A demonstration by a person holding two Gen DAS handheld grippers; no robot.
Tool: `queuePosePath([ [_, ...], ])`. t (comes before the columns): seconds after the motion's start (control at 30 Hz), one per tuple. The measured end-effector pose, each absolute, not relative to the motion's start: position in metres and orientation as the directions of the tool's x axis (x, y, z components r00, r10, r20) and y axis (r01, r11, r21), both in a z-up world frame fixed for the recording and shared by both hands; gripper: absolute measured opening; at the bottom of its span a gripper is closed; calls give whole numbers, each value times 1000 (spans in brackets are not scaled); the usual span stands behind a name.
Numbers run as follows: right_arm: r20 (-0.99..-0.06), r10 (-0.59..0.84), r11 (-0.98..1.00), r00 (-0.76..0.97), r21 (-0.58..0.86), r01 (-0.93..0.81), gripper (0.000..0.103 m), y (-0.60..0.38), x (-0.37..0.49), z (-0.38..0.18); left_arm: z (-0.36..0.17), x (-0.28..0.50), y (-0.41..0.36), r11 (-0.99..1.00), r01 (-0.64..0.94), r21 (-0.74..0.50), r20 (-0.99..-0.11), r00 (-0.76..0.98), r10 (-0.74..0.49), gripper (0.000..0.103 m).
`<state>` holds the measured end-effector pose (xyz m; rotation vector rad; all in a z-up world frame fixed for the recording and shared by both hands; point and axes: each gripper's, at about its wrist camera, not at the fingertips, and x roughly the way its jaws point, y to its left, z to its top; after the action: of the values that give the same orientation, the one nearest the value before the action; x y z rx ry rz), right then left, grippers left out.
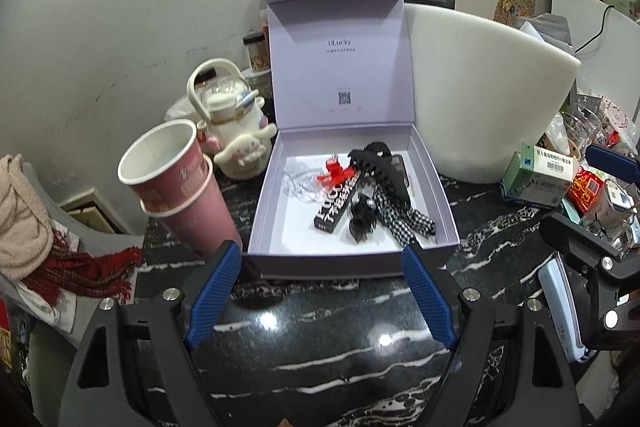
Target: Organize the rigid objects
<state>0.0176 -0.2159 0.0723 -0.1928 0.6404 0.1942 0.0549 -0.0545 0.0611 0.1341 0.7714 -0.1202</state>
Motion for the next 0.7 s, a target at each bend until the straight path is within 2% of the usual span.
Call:
queuePosePath([
  [0.7,-678,143,969,721,-54,-243,99,-211,-1,40,30,44,-48,990,135,42,-763,644,-56,83],
])
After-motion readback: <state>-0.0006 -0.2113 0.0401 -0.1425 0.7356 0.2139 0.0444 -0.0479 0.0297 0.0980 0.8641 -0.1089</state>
